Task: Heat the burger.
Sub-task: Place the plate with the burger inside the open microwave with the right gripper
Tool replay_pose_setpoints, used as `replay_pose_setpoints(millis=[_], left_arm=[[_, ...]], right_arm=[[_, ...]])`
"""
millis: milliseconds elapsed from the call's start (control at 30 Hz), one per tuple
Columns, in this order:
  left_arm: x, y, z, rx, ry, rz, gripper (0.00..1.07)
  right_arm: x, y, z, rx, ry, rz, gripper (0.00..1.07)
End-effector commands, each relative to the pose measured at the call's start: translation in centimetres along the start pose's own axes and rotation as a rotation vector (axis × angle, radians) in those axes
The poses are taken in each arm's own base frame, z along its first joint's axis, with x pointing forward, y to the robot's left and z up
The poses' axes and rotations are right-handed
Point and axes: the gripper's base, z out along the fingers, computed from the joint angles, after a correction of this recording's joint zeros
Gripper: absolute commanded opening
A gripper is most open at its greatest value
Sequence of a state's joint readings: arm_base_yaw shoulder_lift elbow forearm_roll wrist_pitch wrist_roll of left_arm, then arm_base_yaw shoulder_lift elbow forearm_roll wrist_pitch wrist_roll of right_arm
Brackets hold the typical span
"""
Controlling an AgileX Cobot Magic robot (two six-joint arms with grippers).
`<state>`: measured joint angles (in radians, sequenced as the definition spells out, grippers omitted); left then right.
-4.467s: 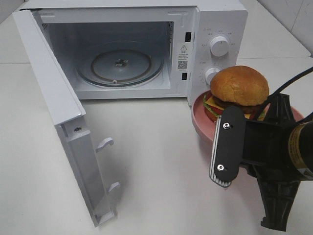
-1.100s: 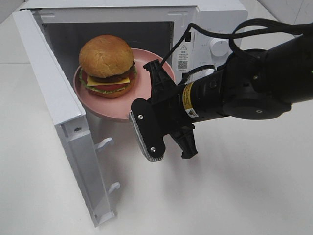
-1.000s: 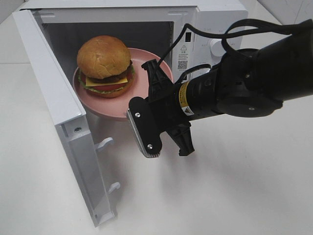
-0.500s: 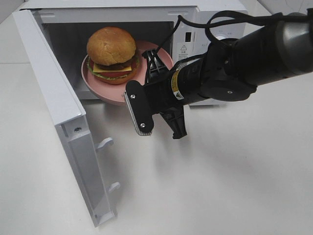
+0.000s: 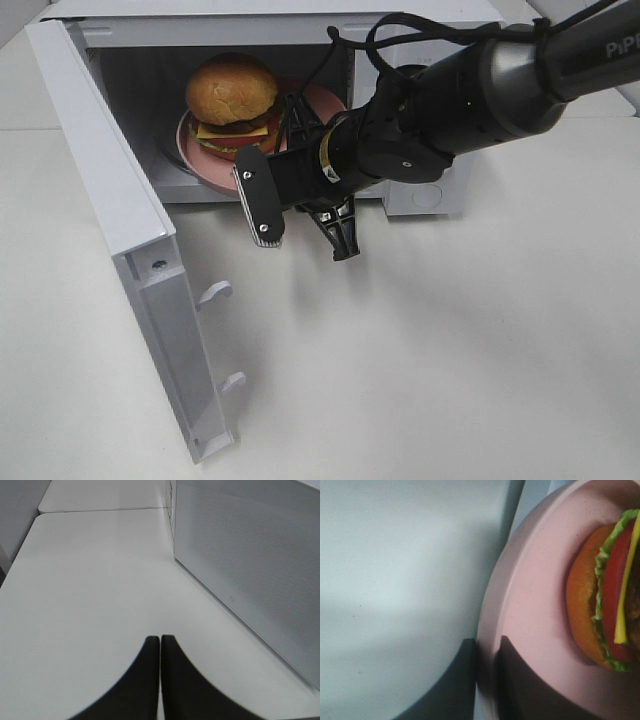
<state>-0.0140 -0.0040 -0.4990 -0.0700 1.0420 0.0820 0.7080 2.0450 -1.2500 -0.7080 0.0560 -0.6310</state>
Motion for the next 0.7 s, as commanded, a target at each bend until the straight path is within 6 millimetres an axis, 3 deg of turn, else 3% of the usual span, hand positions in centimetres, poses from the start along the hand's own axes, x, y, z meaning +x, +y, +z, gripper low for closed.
replay_pose_setpoints(millis=[33, 467, 700], left_arm=[[0.1, 0.0, -0.2, 0.002, -0.028, -0.001, 0.00], [0.1, 0.0, -0.2, 0.002, -0.028, -0.001, 0.00], [0.1, 0.0, -0.2, 0.002, -0.028, -0.001, 0.00]], right_arm=[[-0.5, -1.8, 0.4, 0.042, -0.023, 0.092, 0.00], [-0.7, -3.8, 3.4, 0.030, 0.039, 0.159, 0.00], [-0.6, -4.5, 3.9, 0.038, 0.023, 0.251, 0.00]])
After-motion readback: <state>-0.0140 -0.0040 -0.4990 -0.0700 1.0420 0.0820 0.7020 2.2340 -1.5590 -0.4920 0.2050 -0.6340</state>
